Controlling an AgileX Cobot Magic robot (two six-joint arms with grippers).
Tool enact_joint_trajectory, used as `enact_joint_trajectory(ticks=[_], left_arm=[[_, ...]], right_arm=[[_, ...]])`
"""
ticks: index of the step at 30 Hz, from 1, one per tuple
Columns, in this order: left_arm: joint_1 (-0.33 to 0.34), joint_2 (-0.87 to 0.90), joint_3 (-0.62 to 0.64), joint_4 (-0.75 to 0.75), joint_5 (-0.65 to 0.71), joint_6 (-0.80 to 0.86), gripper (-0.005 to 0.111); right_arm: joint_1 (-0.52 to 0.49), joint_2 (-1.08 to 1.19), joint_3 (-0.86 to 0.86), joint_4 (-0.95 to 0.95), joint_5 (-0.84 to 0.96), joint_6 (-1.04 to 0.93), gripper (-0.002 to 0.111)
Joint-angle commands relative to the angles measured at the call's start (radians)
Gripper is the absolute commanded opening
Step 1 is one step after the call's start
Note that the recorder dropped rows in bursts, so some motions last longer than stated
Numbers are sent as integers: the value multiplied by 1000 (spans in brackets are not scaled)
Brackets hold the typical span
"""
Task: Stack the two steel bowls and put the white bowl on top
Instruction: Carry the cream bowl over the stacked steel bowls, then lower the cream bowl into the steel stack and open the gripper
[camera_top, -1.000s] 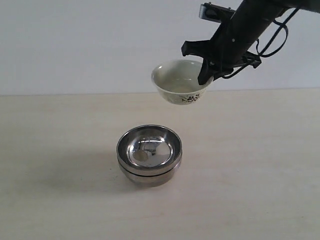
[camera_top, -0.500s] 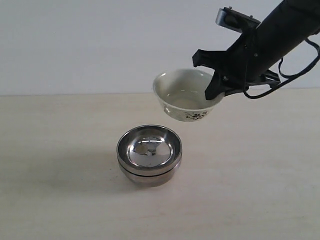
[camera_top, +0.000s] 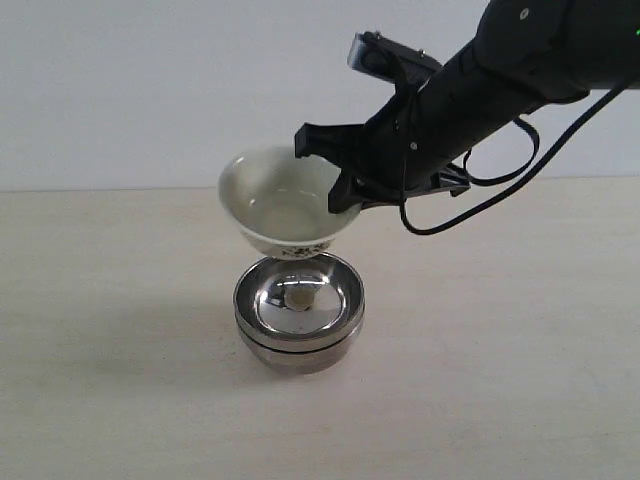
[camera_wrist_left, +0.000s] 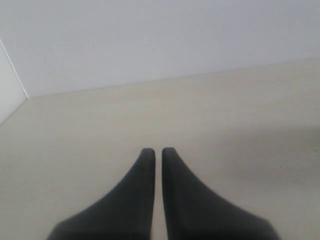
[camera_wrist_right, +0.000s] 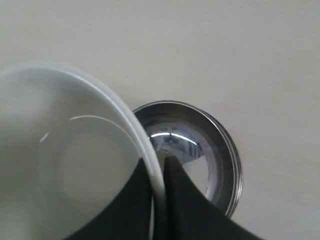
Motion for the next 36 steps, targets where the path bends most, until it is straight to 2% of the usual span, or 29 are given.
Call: enact_joint_trajectory(ticks=[1, 30, 32, 36], left_arm=[[2, -4, 3, -7, -8, -10, 4], [2, -4, 3, -7, -8, -10, 4], [2, -4, 3, -7, -8, -10, 4], [2, -4, 3, -7, -8, -10, 4]], right_arm=[[0, 57, 3, 6, -12, 7, 0], [0, 190, 3, 21, -9, 2, 1], [0, 190, 3, 21, -9, 2, 8], [0, 190, 3, 21, -12, -1, 32]])
